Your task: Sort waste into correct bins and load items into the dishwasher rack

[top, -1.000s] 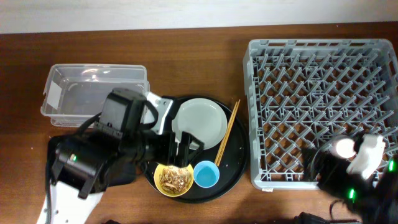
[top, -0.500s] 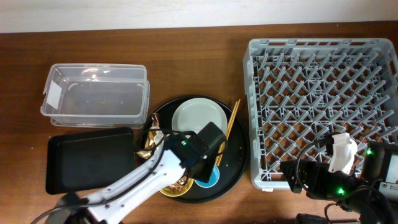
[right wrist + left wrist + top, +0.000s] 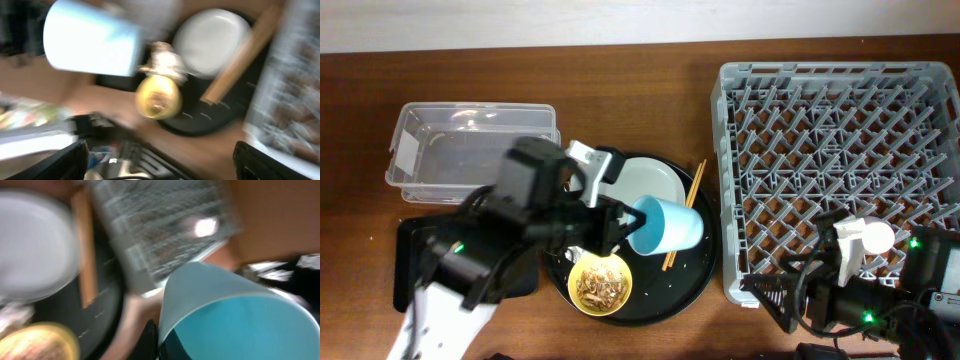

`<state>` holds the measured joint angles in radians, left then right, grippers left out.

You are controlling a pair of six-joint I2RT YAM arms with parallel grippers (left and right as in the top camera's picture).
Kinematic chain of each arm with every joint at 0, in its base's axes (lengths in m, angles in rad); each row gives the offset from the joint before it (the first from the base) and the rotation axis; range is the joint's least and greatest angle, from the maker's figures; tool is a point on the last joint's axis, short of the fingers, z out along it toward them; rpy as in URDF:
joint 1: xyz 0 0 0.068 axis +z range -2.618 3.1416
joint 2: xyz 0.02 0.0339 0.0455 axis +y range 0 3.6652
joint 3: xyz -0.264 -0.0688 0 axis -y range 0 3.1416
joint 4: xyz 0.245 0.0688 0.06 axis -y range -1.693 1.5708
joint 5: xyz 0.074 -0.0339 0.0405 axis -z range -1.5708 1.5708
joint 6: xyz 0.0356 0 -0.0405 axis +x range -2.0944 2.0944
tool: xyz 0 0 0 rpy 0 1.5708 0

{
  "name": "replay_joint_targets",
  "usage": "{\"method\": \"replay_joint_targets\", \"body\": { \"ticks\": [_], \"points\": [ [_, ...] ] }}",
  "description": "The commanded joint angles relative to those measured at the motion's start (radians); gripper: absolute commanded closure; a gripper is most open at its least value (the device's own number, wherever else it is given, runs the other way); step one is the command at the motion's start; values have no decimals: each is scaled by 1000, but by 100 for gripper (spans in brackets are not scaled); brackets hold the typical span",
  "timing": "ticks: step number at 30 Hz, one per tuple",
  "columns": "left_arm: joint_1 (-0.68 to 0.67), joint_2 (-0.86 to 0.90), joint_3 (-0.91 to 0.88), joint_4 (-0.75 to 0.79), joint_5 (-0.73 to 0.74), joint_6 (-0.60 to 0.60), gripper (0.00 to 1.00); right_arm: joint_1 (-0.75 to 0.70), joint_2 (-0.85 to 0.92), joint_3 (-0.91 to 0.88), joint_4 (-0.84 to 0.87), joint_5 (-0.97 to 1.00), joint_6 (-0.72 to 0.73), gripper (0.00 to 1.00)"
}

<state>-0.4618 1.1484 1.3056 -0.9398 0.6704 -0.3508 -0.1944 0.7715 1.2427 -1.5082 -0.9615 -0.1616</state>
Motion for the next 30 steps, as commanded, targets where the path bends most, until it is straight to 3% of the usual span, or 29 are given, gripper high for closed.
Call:
{"method": "replay_joint_targets", "body": {
  "ticks": [1,6,16,19,24,25,26,27,30],
  "points": [
    [17,-71,8,123,402,53,99,5,-3,3,32,-328,-96,9],
    [-10,-76,8,228,443,-4,99,5,-3,3,236,-590,-91,4],
    [-254,32,8,475,252,-64,99,5,-3,3,267,-590,-85,4],
    [-272,84,8,528,246,-76,99,5,-3,3,267,-591,-85,20],
    [-270,86,8,617,245,-76,99,5,-3,3,267,-575,-85,33],
    [-270,87,8,612,245,-76,77,5,-3,3,268,-546,-85,35],
    [-270,87,8,609,245,-76,44,5,-3,3,268,-482,-85,35],
    [-269,87,8,608,240,-75,0,5,-3,3,268,-378,-85,36],
    [-233,85,8,476,100,-75,0,3,-3,3,291,-86,51,46]
  ]
}}
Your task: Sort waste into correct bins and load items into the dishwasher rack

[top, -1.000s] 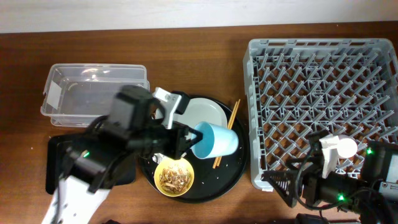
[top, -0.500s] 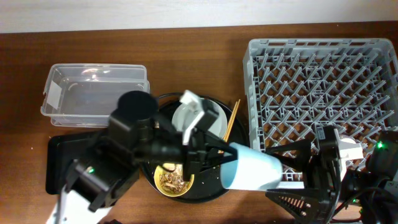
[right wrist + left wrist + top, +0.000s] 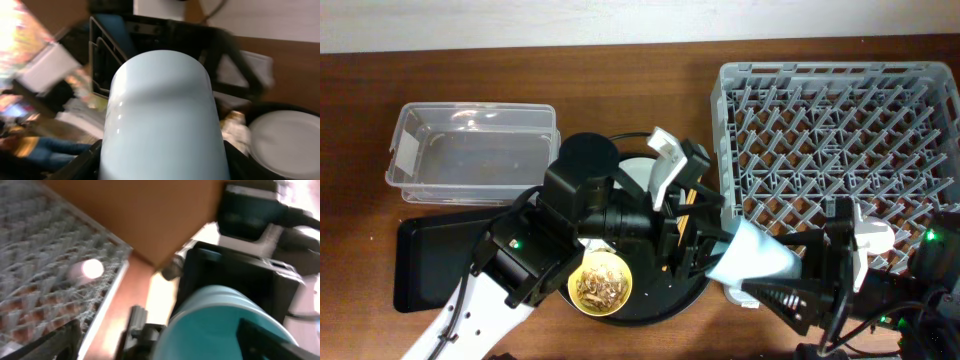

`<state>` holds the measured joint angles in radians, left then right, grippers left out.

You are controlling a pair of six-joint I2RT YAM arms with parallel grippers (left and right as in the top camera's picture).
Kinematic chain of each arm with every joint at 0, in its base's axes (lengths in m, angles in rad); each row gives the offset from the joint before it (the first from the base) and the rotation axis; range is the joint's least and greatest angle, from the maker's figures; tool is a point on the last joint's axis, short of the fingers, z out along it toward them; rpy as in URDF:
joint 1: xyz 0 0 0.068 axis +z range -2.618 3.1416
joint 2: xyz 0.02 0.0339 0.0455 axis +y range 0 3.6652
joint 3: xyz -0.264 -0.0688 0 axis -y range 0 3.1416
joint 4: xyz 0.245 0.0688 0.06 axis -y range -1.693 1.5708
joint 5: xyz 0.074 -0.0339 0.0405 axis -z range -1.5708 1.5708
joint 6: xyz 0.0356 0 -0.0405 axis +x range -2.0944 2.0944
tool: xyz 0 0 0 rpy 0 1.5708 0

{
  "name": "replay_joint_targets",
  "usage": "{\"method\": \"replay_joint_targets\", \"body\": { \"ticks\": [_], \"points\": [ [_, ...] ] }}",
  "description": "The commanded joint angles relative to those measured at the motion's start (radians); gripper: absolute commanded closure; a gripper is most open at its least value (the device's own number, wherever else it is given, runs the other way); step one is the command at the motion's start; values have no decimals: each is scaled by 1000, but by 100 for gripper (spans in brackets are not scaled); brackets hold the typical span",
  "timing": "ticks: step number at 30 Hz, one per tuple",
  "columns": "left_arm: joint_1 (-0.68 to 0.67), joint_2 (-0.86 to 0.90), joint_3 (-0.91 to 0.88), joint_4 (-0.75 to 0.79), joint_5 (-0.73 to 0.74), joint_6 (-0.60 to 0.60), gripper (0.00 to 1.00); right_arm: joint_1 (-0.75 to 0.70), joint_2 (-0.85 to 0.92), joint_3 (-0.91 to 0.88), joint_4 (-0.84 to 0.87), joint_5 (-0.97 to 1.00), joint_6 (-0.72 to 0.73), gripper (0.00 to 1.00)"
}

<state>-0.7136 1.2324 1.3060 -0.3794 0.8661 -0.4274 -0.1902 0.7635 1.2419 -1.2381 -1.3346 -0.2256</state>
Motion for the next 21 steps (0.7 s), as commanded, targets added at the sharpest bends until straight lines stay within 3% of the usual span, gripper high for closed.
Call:
{"method": "replay_joint_targets", "body": {
  "ticks": [1,7,10,14,18,19,20,21],
  "points": [
    [37,2,8,-133,-122,2,0,-1,5,4,27,364,168,46],
    [113,2,8,-379,-164,18,0,-1,25,4,-51,1260,592,45],
    [113,2,8,-403,-165,29,0,-1,105,4,-133,1458,632,45],
    [113,2,8,-409,-164,29,0,-1,386,4,-208,1499,631,40],
    [113,2,8,-418,-165,29,0,-1,694,4,-194,1386,560,36],
    [113,2,8,-418,-165,29,0,-1,727,4,-179,1348,527,30],
    [113,2,8,-418,-164,29,0,-1,741,4,-167,1335,520,15],
    [113,2,8,-419,-164,29,0,-2,737,4,-135,1334,521,9]
  ]
}}
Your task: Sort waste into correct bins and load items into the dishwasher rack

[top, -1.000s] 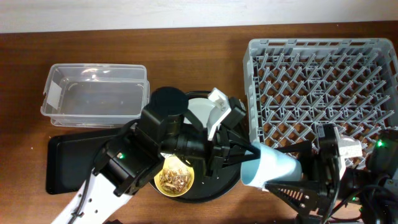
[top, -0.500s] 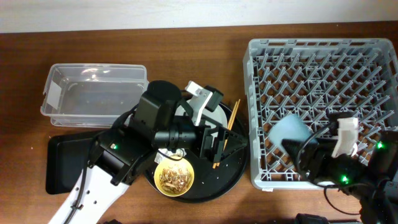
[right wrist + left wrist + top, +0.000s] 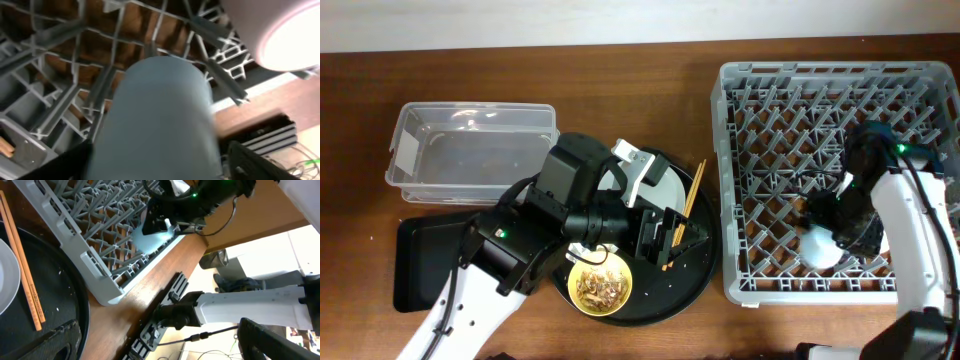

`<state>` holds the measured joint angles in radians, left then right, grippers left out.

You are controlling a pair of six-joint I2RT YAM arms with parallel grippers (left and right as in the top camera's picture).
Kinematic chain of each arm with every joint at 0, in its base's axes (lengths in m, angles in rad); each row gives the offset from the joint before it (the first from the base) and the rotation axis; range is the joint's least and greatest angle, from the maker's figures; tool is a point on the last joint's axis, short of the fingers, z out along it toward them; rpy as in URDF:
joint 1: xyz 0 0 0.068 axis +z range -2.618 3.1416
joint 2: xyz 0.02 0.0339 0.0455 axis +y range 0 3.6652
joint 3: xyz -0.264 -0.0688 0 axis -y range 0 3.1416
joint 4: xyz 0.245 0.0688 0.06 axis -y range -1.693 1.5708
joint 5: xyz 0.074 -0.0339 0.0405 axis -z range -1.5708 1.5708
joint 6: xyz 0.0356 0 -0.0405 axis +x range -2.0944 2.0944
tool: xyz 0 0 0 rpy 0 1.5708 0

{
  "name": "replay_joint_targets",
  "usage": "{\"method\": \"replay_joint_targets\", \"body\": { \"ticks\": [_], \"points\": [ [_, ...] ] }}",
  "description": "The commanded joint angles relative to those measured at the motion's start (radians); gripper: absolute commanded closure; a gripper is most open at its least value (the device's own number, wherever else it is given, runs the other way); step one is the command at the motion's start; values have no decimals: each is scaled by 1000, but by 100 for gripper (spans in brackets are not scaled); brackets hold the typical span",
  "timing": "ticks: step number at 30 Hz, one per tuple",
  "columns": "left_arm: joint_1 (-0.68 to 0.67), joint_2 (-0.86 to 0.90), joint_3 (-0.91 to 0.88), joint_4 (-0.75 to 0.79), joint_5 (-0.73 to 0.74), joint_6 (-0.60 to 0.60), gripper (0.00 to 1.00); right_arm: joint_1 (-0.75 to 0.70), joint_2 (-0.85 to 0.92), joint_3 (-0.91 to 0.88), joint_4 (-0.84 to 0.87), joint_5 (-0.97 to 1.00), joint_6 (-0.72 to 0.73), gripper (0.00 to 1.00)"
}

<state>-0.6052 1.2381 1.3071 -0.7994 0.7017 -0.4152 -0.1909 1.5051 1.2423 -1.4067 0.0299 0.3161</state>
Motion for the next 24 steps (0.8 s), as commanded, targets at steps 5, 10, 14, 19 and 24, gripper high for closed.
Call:
{"method": "replay_joint_targets", "body": {
  "ticks": [5,10,14,19,24],
  "points": [
    [4,-4,6,-10,-1,17,0,1,-125,144,-32,-63,-60,6],
    [4,-95,15,-78,-247,15,0,1,-509,284,-80,-502,-321,5],
    [4,-309,61,-294,-791,-63,0,2,-771,284,-98,-605,-328,2],
    [4,-386,61,-417,-953,-63,0,2,-793,283,-132,-602,-327,2],
    [4,-387,61,-419,-953,-63,0,2,-793,283,-133,-602,-327,2]
  ]
}}
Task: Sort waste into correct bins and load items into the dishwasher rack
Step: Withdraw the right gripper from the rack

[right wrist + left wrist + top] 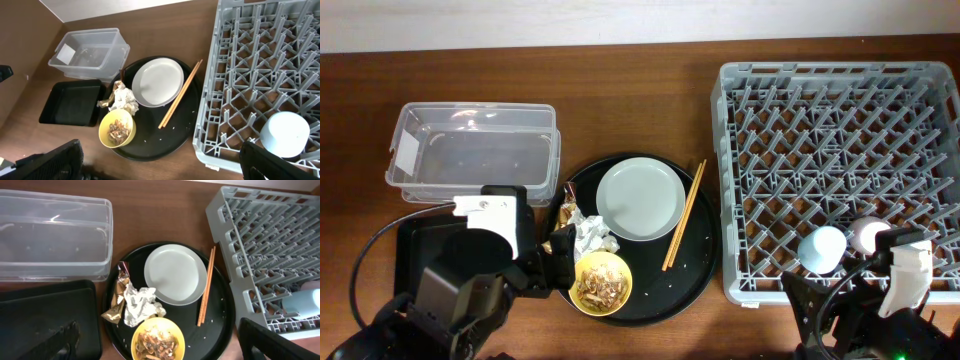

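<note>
A light blue cup (820, 248) stands upside down in the front row of the grey dishwasher rack (740, 150); it also shows in the right wrist view (286, 134). On the round black tray (695, 275) lie a white plate (639, 199), a pair of chopsticks (684, 214), a yellow bowl of food scraps (600, 283) and crumpled foil with a wrapper (582, 233). My left gripper (159, 330) hangs open high above the bowl. My right gripper (161, 145) is open too, high over the tray's front edge. Neither holds anything.
A clear plastic bin (472, 152) stands at the back left and a black bin (420, 240) in front of it, partly under my left arm (470, 290). My right arm (860, 310) sits at the table's front edge below the rack.
My right gripper was shut on the blue cup down in the rack; now it is open and drawn back to the front edge, the cup left standing. The left arm has pulled back off the tray.
First my left gripper held the blue cup over the tray. Then the cup was between both grippers at the tray's right side. After that my right gripper had it down in the rack. Now the cup rests there upside down and both arms are withdrawn.
</note>
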`<state>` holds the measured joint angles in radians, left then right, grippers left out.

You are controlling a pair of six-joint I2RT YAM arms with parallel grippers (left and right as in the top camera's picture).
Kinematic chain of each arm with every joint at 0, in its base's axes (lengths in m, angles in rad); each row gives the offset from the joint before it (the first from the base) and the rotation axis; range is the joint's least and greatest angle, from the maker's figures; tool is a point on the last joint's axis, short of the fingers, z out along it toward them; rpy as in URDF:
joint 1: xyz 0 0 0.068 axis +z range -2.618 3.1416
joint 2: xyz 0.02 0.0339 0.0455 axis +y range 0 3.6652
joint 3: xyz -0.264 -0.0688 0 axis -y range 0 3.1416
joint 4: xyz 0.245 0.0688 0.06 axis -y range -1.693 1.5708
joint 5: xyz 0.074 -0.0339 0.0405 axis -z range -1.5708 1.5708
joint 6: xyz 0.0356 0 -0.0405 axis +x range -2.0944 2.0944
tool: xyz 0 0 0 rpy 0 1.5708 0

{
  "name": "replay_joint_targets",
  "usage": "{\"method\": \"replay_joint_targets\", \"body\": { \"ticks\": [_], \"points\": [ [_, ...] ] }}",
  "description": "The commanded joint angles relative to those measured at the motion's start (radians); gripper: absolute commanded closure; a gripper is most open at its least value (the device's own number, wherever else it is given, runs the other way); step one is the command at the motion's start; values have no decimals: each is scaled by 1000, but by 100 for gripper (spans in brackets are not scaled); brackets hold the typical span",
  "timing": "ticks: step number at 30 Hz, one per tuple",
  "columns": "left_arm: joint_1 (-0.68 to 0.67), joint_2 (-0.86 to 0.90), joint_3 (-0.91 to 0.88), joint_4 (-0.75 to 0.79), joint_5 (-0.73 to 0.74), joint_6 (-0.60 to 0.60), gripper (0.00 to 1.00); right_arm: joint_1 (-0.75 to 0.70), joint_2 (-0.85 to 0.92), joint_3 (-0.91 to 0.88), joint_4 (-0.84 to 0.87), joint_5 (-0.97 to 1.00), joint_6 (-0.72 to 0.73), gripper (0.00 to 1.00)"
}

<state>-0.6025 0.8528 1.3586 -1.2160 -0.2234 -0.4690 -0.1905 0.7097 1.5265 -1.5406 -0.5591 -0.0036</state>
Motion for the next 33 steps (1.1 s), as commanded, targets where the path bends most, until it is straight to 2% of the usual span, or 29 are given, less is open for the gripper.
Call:
{"method": "replay_joint_targets", "body": {
  "ticks": [1,8,11,12,13,15,16,18,19,22,26,33],
  "points": [
    [2,-2,9,-5,-28,-9,0,2,2,-1,1,-13,-7,2],
    [2,-2,9,-88,-28,-9,0,36,4,-3,-18,36,-31,1],
    [2,-2,9,-132,-28,-9,0,36,3,-19,51,15,-206,2],
    [2,-1,9,-146,-28,-9,0,37,-7,-45,93,-29,-339,2],
    [2,-2,9,-163,-28,-9,0,37,-27,-76,134,-47,-375,2],
    [2,-2,9,-175,-28,-9,0,61,-112,-210,282,-55,-382,2],
    [2,-2,9,-175,-28,-9,0,86,-195,-352,418,-55,-382,2],
    [2,-2,9,-175,-28,-9,0,110,-316,-563,572,-57,-381,2],
    [2,-2,9,-176,-28,-9,0,124,-393,-697,622,-58,-381,2],
    [2,-1,9,-178,-28,-9,0,134,-520,-902,679,-79,-381,2],
    [2,-1,9,-178,-28,-9,0,134,-534,-921,746,-115,-381,2],
    [2,-2,9,-178,-28,-9,0,134,-534,-921,753,-118,-381,2]
  ]
}}
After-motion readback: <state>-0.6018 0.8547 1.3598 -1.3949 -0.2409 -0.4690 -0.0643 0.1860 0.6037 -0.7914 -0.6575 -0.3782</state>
